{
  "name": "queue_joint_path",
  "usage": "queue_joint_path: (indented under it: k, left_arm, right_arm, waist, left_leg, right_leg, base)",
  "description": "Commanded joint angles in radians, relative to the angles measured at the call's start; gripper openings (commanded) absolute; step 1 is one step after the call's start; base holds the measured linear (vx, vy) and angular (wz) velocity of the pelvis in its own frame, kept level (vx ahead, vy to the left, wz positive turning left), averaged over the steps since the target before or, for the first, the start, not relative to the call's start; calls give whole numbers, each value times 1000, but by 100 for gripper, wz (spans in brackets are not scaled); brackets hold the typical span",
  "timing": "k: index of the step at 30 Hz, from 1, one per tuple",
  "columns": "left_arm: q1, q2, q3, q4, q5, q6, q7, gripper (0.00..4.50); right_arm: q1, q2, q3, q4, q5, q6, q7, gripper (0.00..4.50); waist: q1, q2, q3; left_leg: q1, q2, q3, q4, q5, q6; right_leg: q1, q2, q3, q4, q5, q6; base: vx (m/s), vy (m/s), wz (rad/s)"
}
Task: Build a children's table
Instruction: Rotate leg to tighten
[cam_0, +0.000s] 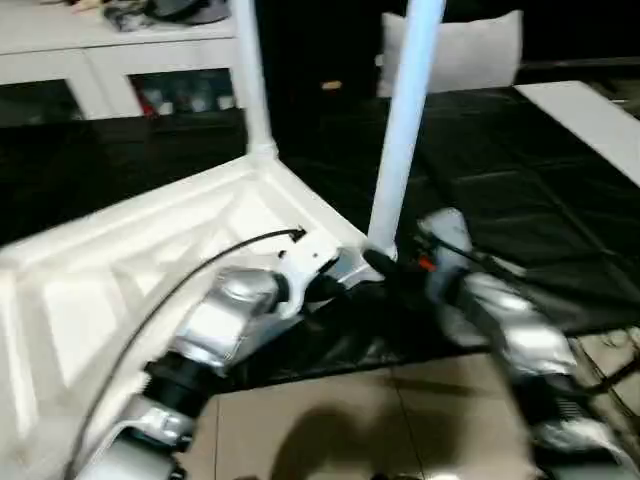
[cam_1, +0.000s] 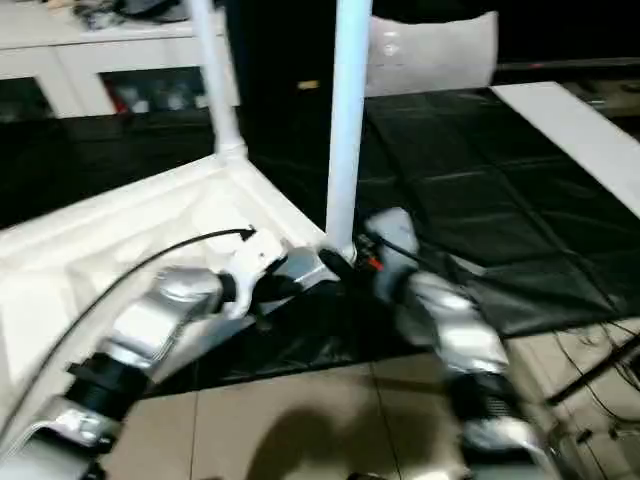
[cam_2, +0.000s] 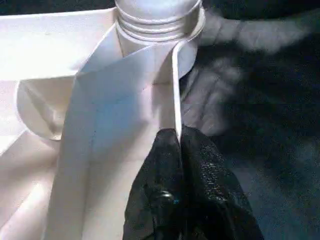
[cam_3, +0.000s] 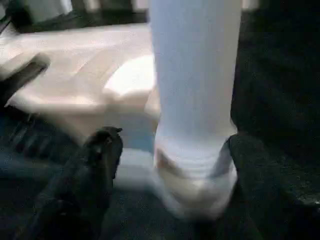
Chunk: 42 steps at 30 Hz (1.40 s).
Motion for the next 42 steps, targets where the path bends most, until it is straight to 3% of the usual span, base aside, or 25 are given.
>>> queue_joint_path:
  k: [1,4,11,13,15,16,24,37,42]
  left_arm:
    - [-15,3,-19,0,-4,-23,-41,0]
    - [-3,51,-42,-7,-29,-47,-137,0]
    - [5,149,-108,-1,-44,-185,-336,0]
    - [2,182,-132,3,-47,-245,-419,0]
    - [-5,207,-155,11,-36,-286,-467,0]
    - [-5,207,-155,11,-36,-286,-467,0]
    - [-11,249,-210,12,-24,-360,-557,0]
    - [-23,245,-217,43,-32,-412,-586,0]
    - [-10,232,-191,29,-61,-361,-573,0]
  right_arm:
    - [-3,-7,14,-28,19,10,45,420]
    - [1,-78,7,-38,23,16,128,442]
    - [14,-189,46,-78,34,-9,295,446]
    - [14,-211,62,-91,43,-19,362,410]
    - [7,-218,75,-90,46,-27,398,406]
    - [7,-218,75,-90,46,-27,398,384]
    - [-5,-216,123,-110,65,-19,492,327]
    - [-17,-208,159,-94,81,5,571,207]
    - [4,-197,153,-122,99,41,555,197]
  waist:
    - [8,-10,-75]
    - [17,-6,-73]
    - [36,-12,-67]
    - [46,-13,-66]
    - [49,-13,-66]
    - [51,-13,-66]
    - [60,-17,-67]
    - [68,-19,-70]
    - [69,-21,-71]
  left_leg:
    - [-17,29,-2,-56,-72,133]
    - [-11,35,0,-56,-78,129]
    - [-4,35,5,-61,-142,103]
    - [-2,37,5,-62,-149,105]
    - [-1,38,6,-63,-153,99]
    - [-1,38,6,-64,-160,94]
    - [0,37,8,-64,-142,85]
    - [0,37,9,-62,-125,82]
    - [-1,39,9,-61,-112,85]
  right_leg:
    - [73,-72,65,-56,-235,-142]
    - [63,-68,67,-57,-268,-138]
    - [57,-68,72,-66,-359,-118]
    - [56,-67,73,-65,-370,-110]
    - [54,-67,74,-63,-371,-113]
    - [55,-69,75,-64,-385,-110]
    - [54,-68,79,-61,-393,-108]
    - [53,-68,80,-59,-390,-107]
    - [54,-68,81,-55,-373,-112]
  base:
    - [0,0,0]
    - [0,0,0]
    - [0,0,0]
    - [0,0,0]
    - [0,0,0]
    - [0,0,0]
    - [0,0,0]
    - [0,0,0]
    - [0,0,0]
